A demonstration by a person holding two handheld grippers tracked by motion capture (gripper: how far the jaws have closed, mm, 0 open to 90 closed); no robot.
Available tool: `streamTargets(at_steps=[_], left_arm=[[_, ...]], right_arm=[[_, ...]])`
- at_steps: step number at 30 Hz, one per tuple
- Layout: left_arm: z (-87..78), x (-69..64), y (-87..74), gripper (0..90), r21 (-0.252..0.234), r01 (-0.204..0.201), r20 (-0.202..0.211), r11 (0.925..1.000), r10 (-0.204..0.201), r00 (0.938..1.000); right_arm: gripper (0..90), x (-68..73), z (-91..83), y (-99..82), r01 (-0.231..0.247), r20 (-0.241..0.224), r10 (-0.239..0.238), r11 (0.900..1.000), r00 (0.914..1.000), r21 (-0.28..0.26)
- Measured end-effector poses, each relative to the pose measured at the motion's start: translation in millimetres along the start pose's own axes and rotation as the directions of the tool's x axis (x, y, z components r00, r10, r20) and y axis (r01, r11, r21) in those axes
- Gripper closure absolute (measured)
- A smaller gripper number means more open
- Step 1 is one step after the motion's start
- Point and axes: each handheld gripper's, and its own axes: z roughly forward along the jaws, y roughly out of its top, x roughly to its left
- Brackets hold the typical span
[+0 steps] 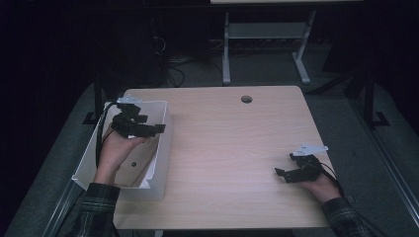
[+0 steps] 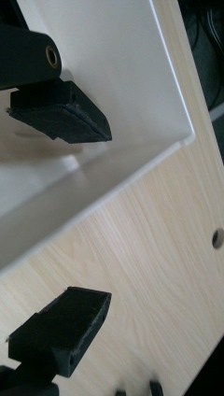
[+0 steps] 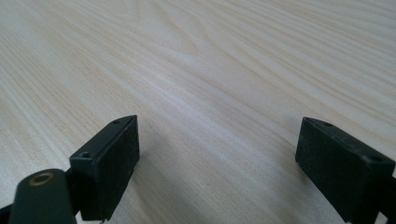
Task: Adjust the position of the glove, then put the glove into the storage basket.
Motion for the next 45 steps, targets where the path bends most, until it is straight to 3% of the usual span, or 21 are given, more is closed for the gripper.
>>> streamTargets(at_steps=[10, 24, 32, 36, 45], left_arm=[[15.6, -37.4, 19.5, 18.3, -0.022, -0.042, 0.067, 0.9989, 0.043, 0.9968], [56.1, -93.4, 30.6, 18.3, 0.002, -0.098, 0.156, 0.9952, 0.097, 0.9831], [88.9, -122.7, 15.4, 18.3, 0.019, -0.113, 0.194, 0.9934, 0.108, 0.9752], [103.8, -129.2, 2.6, 18.3, 0.022, -0.115, 0.203, 0.9931, 0.108, 0.9731], [127.9, -137.4, -26.4, 18.3, 0.036, -0.163, 0.205, 0.9859, 0.153, 0.9667]], right_arm=[[13.0, 0.1, 0.0, 0.0, 0.002, -0.001, -0.002, 1.0, 1.0, 0.0], [13.0, 0.3, 0.2, 0.0, 0.008, -0.006, -0.008, 1.0, 0.9999, -0.003], [13.0, 0.3, 0.4, 0.1, 0.01, -0.007, -0.01, 0.9999, 0.9999, -0.003], [13.0, 0.2, 0.4, 0.1, 0.011, -0.008, -0.011, 0.9999, 0.9999, -0.003], [13.0, 0.4, 0.3, 0.2, 0.009, -0.009, -0.009, 1.0, 0.9999, -0.003]])
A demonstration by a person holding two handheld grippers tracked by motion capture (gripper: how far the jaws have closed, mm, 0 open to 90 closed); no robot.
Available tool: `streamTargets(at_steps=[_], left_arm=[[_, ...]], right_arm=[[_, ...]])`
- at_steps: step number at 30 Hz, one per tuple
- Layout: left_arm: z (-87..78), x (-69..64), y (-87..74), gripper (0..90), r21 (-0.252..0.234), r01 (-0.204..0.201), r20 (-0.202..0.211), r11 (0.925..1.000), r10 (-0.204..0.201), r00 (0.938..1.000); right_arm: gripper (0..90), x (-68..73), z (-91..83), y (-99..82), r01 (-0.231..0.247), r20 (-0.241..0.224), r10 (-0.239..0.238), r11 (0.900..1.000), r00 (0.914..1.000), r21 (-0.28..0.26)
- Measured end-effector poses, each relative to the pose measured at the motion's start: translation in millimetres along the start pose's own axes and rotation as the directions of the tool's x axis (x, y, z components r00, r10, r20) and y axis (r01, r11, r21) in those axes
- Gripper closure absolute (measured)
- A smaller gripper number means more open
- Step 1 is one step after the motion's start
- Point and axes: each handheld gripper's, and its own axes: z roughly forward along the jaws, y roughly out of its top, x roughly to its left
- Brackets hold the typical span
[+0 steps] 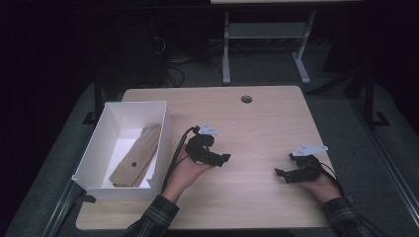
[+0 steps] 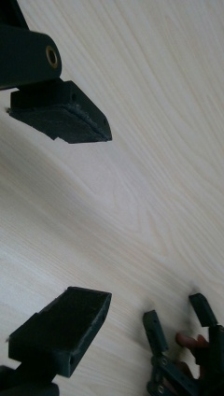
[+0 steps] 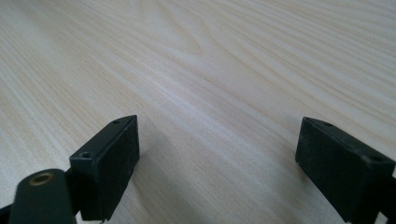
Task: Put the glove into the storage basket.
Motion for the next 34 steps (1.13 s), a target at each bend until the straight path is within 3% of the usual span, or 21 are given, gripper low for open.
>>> streamTargets(at_steps=[17, 24, 34], left_arm=[[34.4, -1.0, -51.0, 18.2, 0.066, -0.06, -0.006, 0.996, 0.06, 0.9982], [41.4, -1.3, -61.0, 15.9, 0.055, -0.09, -0.021, 0.9944, 0.092, 0.9956], [42.4, -3.6, -62.8, 14.9, 0.06, -0.136, -0.035, 0.989, 0.138, 0.9898]], right_arm=[[12.9, 0.2, -0.1, 0.0, 0.001, -0.002, -0.001, 1.0, 1.0, 0.001], [13.0, 0.2, -0.1, -0.1, 0.001, -0.002, -0.001, 1.0, 1.0, 0.001], [13.0, 0.4, -0.1, -0.1, 0.002, -0.005, -0.002, 1.0, 1.0, 0.001]])
